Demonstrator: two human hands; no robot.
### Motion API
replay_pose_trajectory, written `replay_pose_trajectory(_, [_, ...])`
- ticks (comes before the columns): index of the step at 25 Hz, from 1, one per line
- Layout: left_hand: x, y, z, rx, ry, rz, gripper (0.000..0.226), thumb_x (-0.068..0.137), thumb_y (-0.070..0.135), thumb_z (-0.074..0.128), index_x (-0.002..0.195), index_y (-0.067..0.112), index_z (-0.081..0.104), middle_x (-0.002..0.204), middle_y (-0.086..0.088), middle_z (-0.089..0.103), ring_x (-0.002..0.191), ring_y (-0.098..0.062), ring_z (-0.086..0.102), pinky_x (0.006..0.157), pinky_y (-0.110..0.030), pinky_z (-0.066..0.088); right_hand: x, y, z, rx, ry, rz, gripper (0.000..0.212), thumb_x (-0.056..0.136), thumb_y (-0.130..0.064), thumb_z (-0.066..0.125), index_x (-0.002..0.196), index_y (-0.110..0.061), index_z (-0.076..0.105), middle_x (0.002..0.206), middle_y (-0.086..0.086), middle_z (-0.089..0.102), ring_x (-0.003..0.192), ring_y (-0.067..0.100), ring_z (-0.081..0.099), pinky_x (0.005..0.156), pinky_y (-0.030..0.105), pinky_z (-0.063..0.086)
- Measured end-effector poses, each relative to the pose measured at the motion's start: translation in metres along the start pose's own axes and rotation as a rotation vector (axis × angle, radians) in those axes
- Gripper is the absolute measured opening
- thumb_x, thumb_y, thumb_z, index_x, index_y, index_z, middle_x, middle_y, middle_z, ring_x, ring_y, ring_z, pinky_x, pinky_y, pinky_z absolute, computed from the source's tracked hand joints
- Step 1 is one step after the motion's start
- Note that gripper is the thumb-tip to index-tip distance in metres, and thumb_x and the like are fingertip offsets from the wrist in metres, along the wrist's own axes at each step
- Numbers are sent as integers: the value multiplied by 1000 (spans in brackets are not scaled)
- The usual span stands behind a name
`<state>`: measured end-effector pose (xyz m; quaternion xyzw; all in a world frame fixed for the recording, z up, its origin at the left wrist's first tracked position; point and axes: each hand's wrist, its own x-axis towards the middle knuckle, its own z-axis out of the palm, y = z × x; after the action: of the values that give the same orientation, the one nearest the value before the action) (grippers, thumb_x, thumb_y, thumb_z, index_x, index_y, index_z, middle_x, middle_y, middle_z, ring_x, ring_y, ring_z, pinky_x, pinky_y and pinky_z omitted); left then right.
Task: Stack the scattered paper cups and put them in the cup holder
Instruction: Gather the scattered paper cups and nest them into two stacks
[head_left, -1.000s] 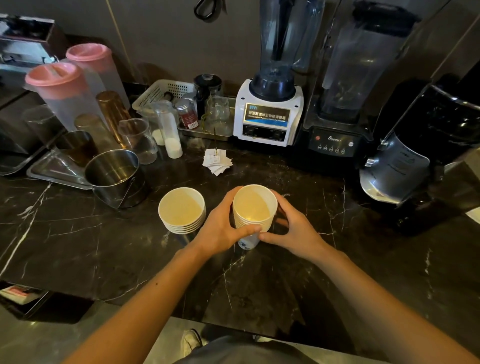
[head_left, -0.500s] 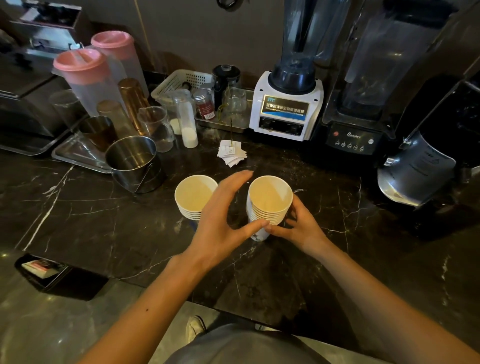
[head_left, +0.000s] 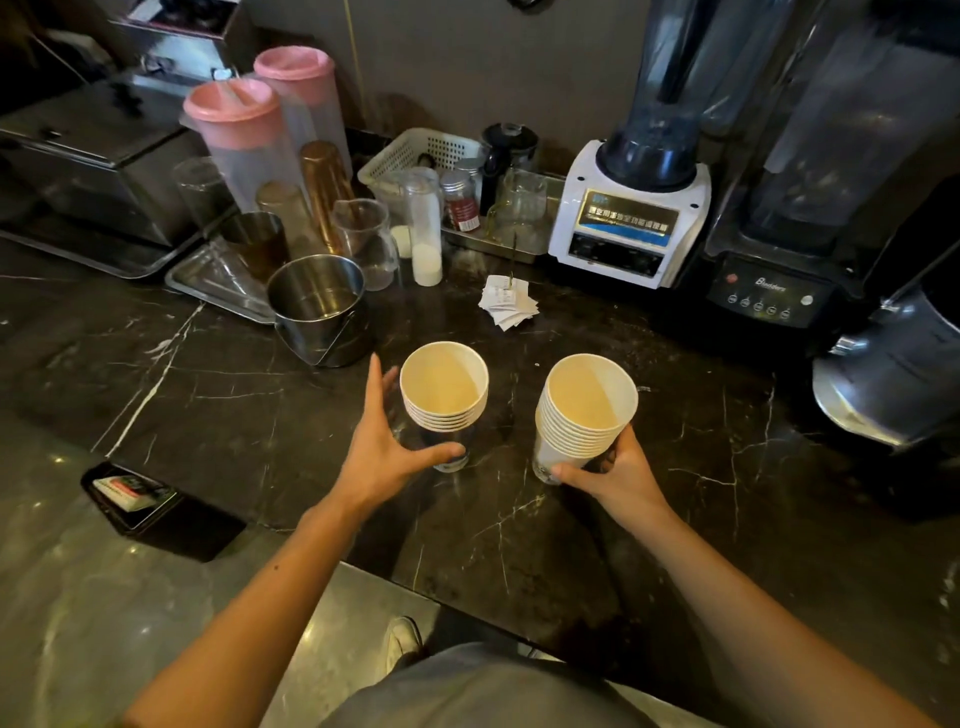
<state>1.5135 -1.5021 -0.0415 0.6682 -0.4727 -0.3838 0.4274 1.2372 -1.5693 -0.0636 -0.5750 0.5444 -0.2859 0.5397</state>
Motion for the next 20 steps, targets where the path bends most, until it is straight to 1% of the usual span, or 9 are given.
replay_pose_trajectory(1, [2, -6, 3, -17, -16, -38, 140, 52, 53, 89, 154, 33, -4, 162, 7, 20, 144, -8, 24, 120, -46, 22, 0, 2, 3, 14, 9, 16, 101, 64, -18, 90, 147, -27, 32, 133, -14, 51, 130, 12, 44, 112, 36, 34])
replay_pose_trajectory(3, [6, -14, 11, -67, -44, -60, 130, 51, 50, 90, 153, 30, 12, 156, 7, 33, 143, -13, 31, 118, -49, 28, 2, 4, 5, 25, 37, 19, 96, 65, -16, 89, 144, -26, 36, 125, -19, 54, 124, 7, 47, 109, 31, 34])
replay_pose_trajectory(5, [6, -16, 17, -87, -33, -57, 111, 54, 41, 90, 146, 27, 30, 142, 11, 48, 135, -13, 43, 114, -48, 35, 1, 3, 8, 21, 46, 20, 93, 65, -18, 90, 143, -26, 40, 123, -20, 55, 122, 5, 46, 107, 28, 32])
replay_pose_trajectory(7, [8, -15, 22, -80, -22, -49, 96, 62, 26, 89, 142, 26, 37, 129, 17, 53, 127, -10, 49, 111, -44, 40, 3, 4, 7, 27, 72, 30, 92, 64, -19, 90, 142, -26, 42, 123, -19, 55, 122, 4, 46, 107, 28, 31])
replay_pose_trajectory(9, [9, -12, 24, -82, -11, -39, 91, 65, 20, 89, 140, 27, 39, 125, 19, 53, 124, -9, 51, 110, -42, 41, 0, 2, 8, 29, 99, 32, 91, 64, -19, 91, 141, -25, 42, 123, -18, 55, 122, 4, 45, 108, 28, 30])
replay_pose_trajectory(12, [16, -3, 25, -90, -64, -1, 92, 63, 24, 89, 138, 31, 38, 124, 24, 53, 126, -10, 50, 110, -42, 41, -6, -6, 7, 25, 192, 20, 86, 64, -18, 90, 137, -25, 44, 118, -21, 55, 120, 3, 45, 104, 25, 30])
replay_pose_trajectory(15, [22, 7, 25, -110, -113, 52, 98, 59, 35, 89, 142, 28, 38, 133, 16, 54, 129, -10, 50, 110, -43, 42, -22, -17, 5, 38, 272, -16, 82, 64, -18, 90, 131, -29, 44, 116, -24, 54, 112, -4, 50, 104, 25, 34])
replay_pose_trajectory(18, [32, 25, 40, -78, -263, 127, 99, 57, 39, 88, 142, 26, 38, 128, 24, 53, 124, 0, 51, 107, -30, 43, -53, -22, -4, 104, 452, -20, 84, 63, -20, 90, 132, -30, 44, 123, -18, 58, 120, 3, 52, 108, 33, 39])
replay_pose_trajectory(20, [27, 36, 51, -92, -314, 153, 96, 58, 34, 89, 140, 25, 39, 124, 26, 53, 120, 4, 52, 103, -22, 42, -78, -26, -6, 104, 500, -52, 86, 61, -24, 89, 134, -30, 44, 127, -16, 59, 122, 2, 54, 104, 32, 45])
